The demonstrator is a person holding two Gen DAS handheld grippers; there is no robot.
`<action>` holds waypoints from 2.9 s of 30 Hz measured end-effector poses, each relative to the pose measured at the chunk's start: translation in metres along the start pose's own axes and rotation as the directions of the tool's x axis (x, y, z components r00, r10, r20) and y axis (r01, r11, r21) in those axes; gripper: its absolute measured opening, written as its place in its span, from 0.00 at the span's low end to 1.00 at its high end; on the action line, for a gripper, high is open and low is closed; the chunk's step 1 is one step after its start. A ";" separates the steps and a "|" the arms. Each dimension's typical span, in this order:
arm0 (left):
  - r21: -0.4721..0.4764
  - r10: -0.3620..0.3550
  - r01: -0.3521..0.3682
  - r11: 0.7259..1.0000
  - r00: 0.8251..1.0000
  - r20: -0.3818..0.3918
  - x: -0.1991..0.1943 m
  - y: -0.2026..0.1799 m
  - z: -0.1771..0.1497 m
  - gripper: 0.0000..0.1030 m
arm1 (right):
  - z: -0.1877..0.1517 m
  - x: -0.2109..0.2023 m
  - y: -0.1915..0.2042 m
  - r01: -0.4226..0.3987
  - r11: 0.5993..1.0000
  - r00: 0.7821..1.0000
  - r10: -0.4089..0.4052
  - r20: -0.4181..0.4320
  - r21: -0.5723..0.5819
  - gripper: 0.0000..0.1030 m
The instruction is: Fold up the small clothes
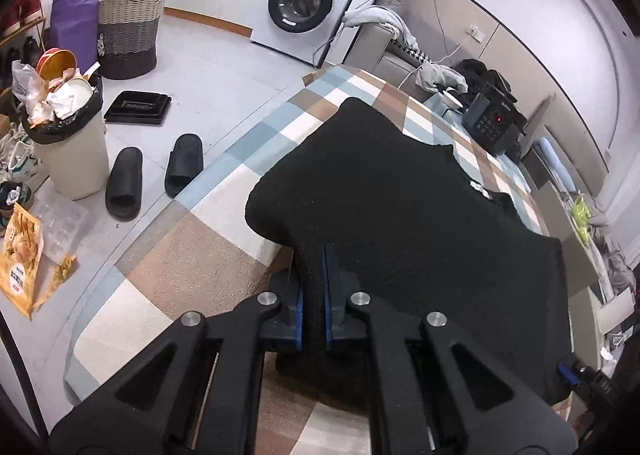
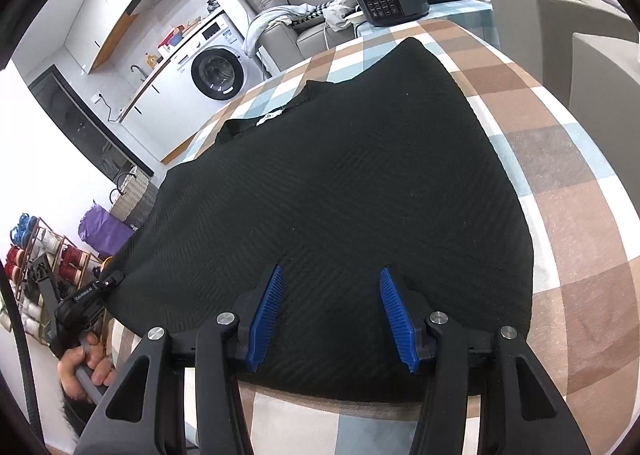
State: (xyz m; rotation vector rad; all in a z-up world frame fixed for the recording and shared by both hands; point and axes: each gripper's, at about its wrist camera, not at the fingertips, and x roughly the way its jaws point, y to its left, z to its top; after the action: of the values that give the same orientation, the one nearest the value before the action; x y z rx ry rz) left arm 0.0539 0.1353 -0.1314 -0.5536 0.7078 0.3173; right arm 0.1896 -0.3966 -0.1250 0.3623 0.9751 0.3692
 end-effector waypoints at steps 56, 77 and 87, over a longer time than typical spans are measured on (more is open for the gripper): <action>0.340 -0.367 0.435 0.834 0.897 -0.248 -0.024 -0.152 -0.059 0.53 | -0.003 -0.032 -0.016 -0.032 0.990 0.999 0.036 -0.028 0.139 0.08; 0.362 -0.337 0.440 0.822 0.888 -0.313 -0.011 -0.168 -0.073 0.53 | 0.018 -0.055 -0.006 -0.020 1.000 0.995 0.018 0.094 0.015 0.08; 0.390 -0.328 0.454 0.801 0.878 -0.350 -0.006 -0.178 -0.080 0.53 | -0.005 -0.039 -0.044 0.151 0.987 0.989 -0.150 -0.011 0.062 0.22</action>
State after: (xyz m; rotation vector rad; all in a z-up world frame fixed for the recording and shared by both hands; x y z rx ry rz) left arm 0.0885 -0.0562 -0.1118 -0.2728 0.8731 -0.3281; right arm 0.1718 -0.4520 -0.1192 0.3421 1.0151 0.2027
